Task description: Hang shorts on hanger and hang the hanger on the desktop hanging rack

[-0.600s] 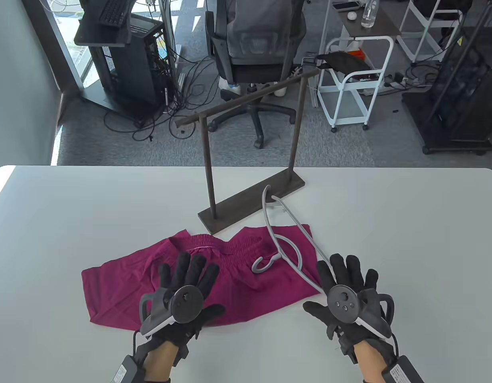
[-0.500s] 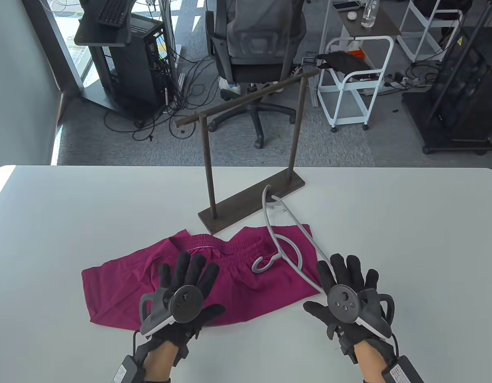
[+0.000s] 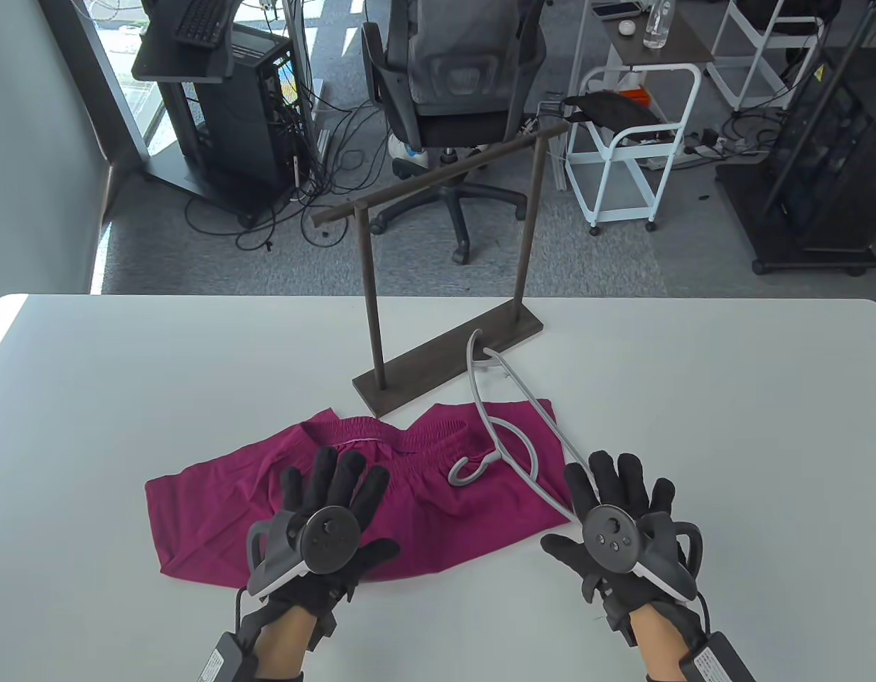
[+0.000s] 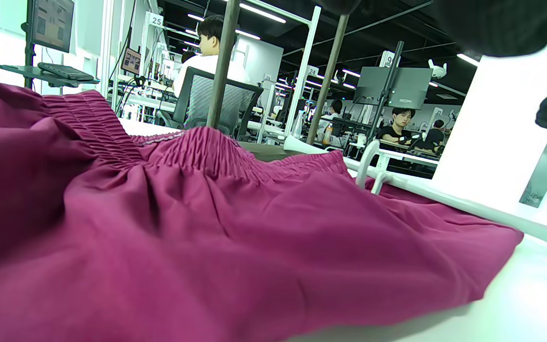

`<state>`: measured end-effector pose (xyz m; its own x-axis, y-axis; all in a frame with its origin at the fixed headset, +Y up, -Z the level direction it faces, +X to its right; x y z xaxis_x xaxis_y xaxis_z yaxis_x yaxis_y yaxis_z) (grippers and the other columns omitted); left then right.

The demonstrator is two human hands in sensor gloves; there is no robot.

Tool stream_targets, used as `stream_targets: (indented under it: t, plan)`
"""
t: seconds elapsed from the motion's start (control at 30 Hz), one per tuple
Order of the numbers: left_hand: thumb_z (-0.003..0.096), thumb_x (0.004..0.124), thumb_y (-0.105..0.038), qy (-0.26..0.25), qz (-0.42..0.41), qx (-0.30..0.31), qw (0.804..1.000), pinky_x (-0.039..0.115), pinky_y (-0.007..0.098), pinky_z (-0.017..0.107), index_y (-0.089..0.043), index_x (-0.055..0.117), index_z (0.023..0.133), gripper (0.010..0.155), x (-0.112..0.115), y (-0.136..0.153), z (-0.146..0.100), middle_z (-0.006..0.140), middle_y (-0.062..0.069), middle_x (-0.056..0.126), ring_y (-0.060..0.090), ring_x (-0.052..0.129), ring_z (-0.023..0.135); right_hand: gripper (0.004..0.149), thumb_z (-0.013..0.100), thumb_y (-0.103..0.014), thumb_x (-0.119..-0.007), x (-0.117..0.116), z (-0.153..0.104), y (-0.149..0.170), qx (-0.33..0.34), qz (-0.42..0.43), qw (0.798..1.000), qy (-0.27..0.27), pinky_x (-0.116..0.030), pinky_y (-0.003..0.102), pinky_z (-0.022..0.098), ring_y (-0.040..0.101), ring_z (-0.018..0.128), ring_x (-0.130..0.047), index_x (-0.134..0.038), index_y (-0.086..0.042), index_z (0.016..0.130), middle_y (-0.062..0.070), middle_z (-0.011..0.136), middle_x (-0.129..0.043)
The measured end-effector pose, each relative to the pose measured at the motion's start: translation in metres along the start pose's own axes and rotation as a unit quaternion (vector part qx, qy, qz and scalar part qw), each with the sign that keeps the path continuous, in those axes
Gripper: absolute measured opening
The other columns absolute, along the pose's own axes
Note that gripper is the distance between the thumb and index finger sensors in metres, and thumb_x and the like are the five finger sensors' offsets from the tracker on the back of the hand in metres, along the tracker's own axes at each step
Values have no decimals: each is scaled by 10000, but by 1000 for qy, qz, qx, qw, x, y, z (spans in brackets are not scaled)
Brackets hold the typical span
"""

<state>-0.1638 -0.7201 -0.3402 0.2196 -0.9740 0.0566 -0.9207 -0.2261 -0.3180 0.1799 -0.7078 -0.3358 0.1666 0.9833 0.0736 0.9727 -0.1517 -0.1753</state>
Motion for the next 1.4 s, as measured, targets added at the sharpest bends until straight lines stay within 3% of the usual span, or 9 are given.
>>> stream_targets:
  t: [0.53, 0.9, 1.07, 1.4]
  plan:
    - [328, 710, -708, -10, -2, -1, 1000, 93, 683, 718, -366, 364, 1114, 924, -4, 3, -2, 1187, 11, 165, 324, 70, 1123, 917, 393, -642, -758, 5, 8, -5, -9, 0, 1000, 13, -348, 819, 638, 525, 1005, -335, -377, -210, 1106, 185, 1152, -337]
    - [340, 715, -696, -14, 0, -4, 1000, 98, 684, 718, -363, 374, 1114, 909, -6, 5, -5, 1187, 13, 169, 329, 75, 1122, 826, 429, -562, -779, 22, 54, -25, -24, 6, 1000, 12, -459, 782, 643, 534, 973, -492, -478, -170, 1091, 205, 1123, -480]
    - [342, 715, -695, -13, -3, -10, 1000, 98, 685, 718, -365, 374, 1114, 906, -5, 10, -4, 1187, 12, 164, 328, 74, 1122, 781, 438, -526, -789, 8, 76, -19, -67, 24, 997, -30, -527, 753, 632, 543, 944, -553, -559, -123, 1066, 222, 1102, -529]
    - [346, 715, -691, -7, -8, -14, 1000, 100, 685, 718, -361, 382, 1114, 900, -4, 11, -3, 1187, 14, 168, 328, 77, 1122, 641, 439, -489, -818, -45, 78, -7, -108, -46, 989, -95, -497, 764, 630, 559, 941, -527, -768, -78, 928, 233, 1094, -534]
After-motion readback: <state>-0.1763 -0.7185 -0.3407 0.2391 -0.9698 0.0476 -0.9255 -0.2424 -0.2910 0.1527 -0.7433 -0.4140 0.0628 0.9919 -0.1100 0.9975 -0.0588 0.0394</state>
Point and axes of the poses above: the tracker on the back of each hand, its own y axis roughly to the little-finger side, its own z axis roughly from the wrist to the fingertips, x = y × z, the point moved 5 cm from there along z, roughly from the wrist to the fingertips
